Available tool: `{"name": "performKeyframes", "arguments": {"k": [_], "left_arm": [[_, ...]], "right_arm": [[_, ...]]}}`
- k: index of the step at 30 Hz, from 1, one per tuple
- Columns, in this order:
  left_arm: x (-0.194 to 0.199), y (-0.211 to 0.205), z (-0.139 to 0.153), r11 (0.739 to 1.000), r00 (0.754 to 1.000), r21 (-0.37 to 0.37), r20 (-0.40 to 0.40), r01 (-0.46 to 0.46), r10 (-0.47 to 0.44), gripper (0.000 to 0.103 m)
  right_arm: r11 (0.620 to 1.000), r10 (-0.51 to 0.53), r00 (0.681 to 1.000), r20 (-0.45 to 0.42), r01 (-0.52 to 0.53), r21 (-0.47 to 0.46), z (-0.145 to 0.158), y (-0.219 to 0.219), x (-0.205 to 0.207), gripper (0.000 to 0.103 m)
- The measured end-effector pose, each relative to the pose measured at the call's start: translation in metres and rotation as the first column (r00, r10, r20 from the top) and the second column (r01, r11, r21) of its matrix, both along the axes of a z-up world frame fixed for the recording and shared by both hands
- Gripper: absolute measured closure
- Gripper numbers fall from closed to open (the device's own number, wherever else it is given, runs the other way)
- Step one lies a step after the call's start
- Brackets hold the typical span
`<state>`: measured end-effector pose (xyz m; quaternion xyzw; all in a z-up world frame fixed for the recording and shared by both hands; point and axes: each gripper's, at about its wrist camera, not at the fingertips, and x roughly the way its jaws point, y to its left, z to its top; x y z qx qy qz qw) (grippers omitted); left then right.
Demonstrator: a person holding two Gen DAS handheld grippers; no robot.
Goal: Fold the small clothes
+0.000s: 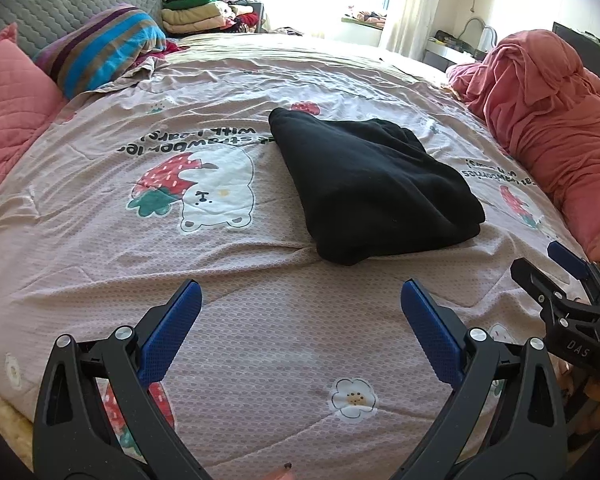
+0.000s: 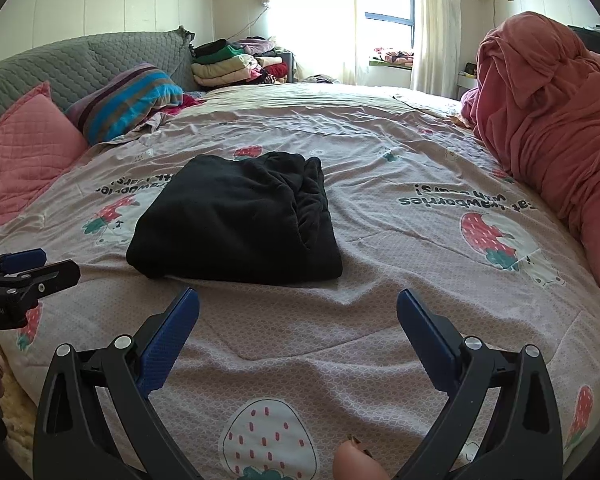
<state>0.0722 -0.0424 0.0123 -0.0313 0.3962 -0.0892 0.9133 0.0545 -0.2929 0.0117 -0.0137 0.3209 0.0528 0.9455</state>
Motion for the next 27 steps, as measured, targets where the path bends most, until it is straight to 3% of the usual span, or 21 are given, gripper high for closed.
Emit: {"name": "performKeyframes", "arguments": {"k": [27], "left_arm": [[-0.0019, 0.0002, 0.0031, 1.000, 1.000, 0.012, 0.008, -0.008, 0.008, 0.009]], "right_arm": [[1.000, 0.003, 1.000, -0.005, -0.003, 0.002, 0.0008, 0.0010, 0.0005, 0.005]]}}
